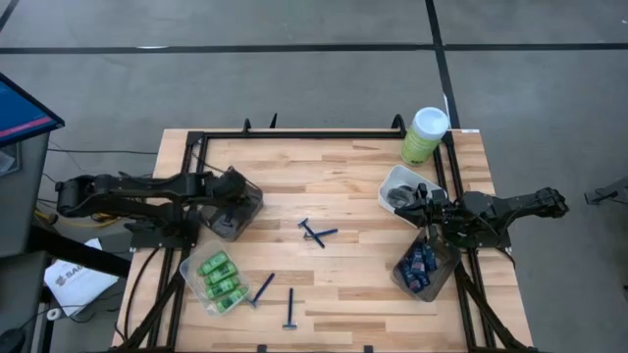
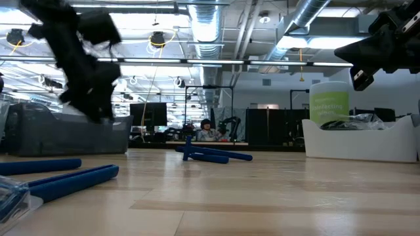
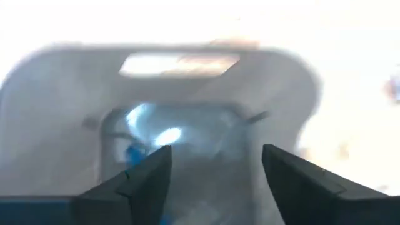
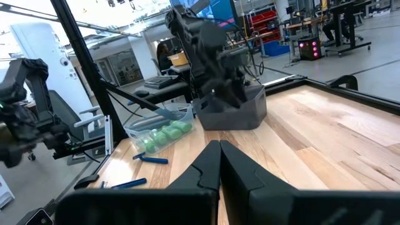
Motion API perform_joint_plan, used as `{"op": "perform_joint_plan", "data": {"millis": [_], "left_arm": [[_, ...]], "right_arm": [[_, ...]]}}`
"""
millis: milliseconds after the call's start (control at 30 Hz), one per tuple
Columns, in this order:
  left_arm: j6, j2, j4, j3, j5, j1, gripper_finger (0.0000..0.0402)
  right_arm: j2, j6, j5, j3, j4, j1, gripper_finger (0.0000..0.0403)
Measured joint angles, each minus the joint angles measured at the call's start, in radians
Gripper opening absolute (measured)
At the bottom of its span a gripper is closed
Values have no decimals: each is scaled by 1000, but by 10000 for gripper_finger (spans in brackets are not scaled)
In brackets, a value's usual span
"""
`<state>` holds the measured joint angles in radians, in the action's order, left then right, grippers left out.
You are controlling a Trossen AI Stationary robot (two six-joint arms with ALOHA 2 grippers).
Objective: Pick & Place Travel size toiletries
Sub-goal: Put the blue razor into the left black bin
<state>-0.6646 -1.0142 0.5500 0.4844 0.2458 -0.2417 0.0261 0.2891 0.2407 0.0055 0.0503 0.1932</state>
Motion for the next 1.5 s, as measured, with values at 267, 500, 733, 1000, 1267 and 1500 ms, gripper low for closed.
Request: {"op": "perform_joint_plan", "data": {"millis": [267, 500, 733, 1000, 1267, 1500], "left_arm": [[266, 17, -201, 200, -19, 76, 244], [529, -145, -455, 306, -69, 184, 243], [578, -382, -643, 315, -224, 234, 253], [582, -579, -825, 315, -265, 278, 253], [554, -663, -951, 250, -251, 287, 249], [553, -663, -1030, 181, -230, 296, 239]], "right_arm": [[0, 0, 0, 0, 0, 0, 0], [0, 0, 0, 0, 0, 1, 0], [0, 0, 0, 0, 0, 1, 0], [0, 0, 0, 0, 0, 1, 0], [0, 0, 0, 0, 0, 1, 0], [0, 0, 0, 0, 0, 1, 0]]}}
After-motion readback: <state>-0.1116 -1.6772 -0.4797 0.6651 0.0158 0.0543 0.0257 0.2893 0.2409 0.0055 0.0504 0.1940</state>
